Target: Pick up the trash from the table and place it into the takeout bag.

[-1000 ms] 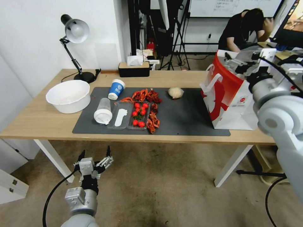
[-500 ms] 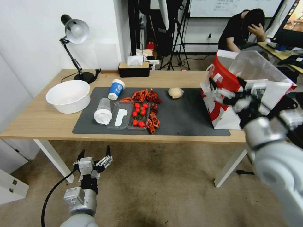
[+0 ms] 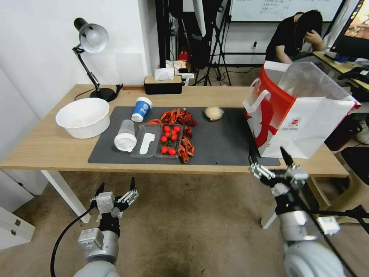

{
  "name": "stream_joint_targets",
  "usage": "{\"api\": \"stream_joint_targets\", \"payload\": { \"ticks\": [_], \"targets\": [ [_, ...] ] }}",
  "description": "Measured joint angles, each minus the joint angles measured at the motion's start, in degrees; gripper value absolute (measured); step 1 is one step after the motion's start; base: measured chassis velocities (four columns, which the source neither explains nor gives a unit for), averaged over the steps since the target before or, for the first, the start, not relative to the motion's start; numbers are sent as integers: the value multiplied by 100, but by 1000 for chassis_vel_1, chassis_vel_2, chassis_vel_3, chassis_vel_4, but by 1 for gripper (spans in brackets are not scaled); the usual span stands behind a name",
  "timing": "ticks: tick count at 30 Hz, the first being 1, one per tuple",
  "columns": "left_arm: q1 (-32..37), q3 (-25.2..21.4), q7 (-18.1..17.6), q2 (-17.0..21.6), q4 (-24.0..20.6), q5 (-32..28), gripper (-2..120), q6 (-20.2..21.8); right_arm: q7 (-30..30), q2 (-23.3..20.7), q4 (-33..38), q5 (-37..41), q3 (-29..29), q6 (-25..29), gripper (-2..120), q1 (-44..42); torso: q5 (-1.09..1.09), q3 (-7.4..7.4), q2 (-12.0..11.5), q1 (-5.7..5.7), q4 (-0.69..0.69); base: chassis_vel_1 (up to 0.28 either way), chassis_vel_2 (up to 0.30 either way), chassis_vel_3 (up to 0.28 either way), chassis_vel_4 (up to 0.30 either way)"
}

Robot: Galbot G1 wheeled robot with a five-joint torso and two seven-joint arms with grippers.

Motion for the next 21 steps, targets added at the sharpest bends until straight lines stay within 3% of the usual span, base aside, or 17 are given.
{"api": "stream_joint_targets", "payload": {
  "ticks": [7, 21],
  "targets": [
    [-37, 70, 8, 12, 71, -38, 100, -38, -82, 374, -779, -378, -188, 621, 100, -227, 1, 1, 0, 0, 0, 0, 0, 0, 0],
    [9, 18, 9, -30, 16, -1, 100, -51, -118, 514, -1191, -321, -266, 687, 100, -122, 1, 1, 0, 2, 0, 0, 0, 0, 0]
  ]
}}
